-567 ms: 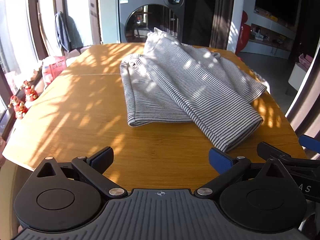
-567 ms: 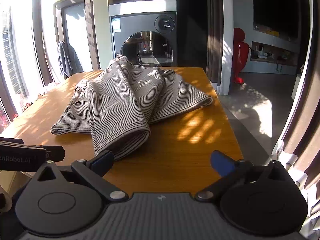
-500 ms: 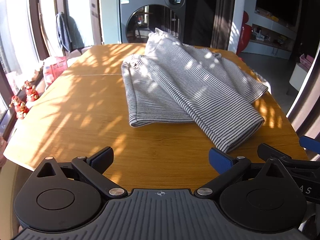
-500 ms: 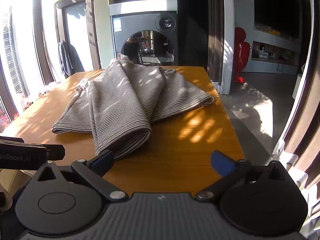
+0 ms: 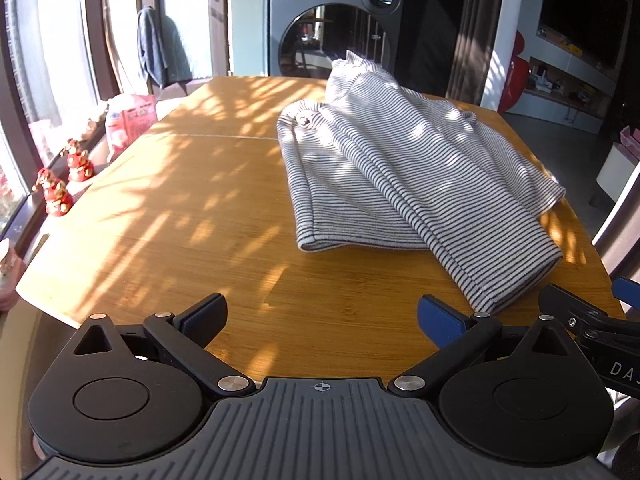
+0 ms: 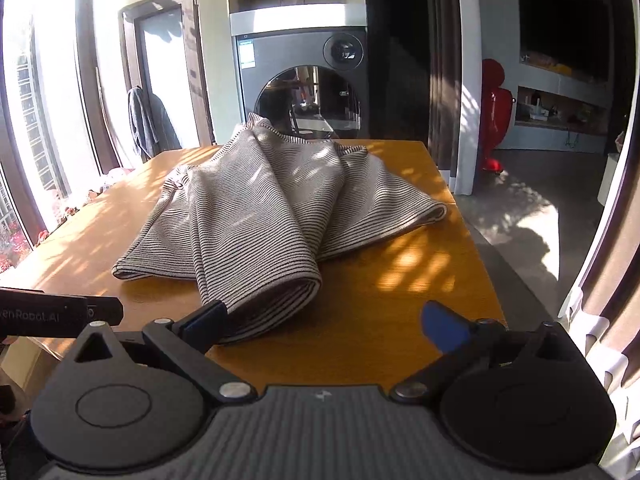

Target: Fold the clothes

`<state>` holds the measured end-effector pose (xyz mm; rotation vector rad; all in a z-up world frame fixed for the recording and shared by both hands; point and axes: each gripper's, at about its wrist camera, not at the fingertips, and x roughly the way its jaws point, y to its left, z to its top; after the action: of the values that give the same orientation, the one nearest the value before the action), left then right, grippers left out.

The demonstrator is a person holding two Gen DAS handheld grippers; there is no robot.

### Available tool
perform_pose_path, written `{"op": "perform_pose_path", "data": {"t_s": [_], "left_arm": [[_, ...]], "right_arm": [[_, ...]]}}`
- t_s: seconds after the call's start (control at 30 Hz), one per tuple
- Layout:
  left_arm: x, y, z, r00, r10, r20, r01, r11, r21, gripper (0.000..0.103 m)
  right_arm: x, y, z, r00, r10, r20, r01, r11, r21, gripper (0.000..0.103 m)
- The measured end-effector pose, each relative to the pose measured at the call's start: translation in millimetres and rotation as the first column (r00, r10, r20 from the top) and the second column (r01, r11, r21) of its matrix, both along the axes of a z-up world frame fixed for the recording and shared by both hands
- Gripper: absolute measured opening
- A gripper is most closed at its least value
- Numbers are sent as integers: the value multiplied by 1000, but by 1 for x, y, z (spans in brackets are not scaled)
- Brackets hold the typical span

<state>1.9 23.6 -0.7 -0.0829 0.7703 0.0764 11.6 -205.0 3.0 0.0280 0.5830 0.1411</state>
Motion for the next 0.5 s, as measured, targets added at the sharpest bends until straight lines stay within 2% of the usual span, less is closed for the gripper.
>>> {"op": "perform_pose_path", "data": {"t_s": [0.17,0.5], "left_arm": [[3,-4,4,1000,-2,3,2,1000,11,103],[5,-7,0,1000,-6,-19,7,1000,10,103]], "right_arm": [[-9,-3,0,1000,-11,19,11,1000,21,103],[-4,-3,4,1000,-19,0,19,1000,-13,103]]}}
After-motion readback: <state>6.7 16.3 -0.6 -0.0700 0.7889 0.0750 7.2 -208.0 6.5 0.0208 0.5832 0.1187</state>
